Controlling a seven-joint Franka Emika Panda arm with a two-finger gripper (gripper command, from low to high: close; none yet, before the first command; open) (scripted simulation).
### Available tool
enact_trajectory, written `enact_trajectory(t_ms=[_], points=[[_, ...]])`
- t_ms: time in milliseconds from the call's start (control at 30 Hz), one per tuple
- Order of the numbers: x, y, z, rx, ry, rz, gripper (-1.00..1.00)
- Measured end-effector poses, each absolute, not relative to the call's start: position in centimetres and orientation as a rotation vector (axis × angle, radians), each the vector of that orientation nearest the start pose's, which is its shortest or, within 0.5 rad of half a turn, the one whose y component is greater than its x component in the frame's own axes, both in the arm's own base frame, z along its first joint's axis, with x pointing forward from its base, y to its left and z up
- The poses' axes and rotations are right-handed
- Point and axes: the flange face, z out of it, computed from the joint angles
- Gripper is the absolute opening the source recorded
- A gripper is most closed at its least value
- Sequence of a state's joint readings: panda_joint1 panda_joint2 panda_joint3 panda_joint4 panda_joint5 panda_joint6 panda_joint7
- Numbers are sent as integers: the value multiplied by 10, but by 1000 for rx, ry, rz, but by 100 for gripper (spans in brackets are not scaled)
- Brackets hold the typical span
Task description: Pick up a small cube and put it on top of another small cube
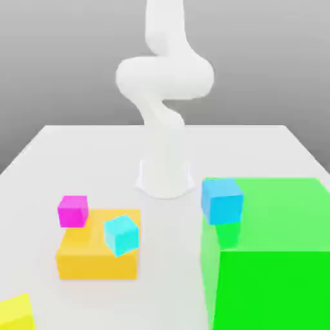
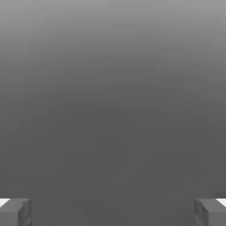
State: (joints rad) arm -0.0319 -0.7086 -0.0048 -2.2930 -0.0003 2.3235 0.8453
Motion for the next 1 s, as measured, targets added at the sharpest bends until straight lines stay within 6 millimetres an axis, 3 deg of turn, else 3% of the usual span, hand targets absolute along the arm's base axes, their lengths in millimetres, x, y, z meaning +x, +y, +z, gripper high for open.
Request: enact_trajectory(t_ms=[267, 500, 667, 767, 1000], points=[[465, -75, 580, -2373, 1536, -712, 0], [508, -137, 471, -2265, 1866, -496, 0], [517, -190, 385, -2140, 2114, -340, 0], [516, -211, 331, -2071, 2236, -243, 0], [492, -258, 205, -1869, 2514, -23, 0]])
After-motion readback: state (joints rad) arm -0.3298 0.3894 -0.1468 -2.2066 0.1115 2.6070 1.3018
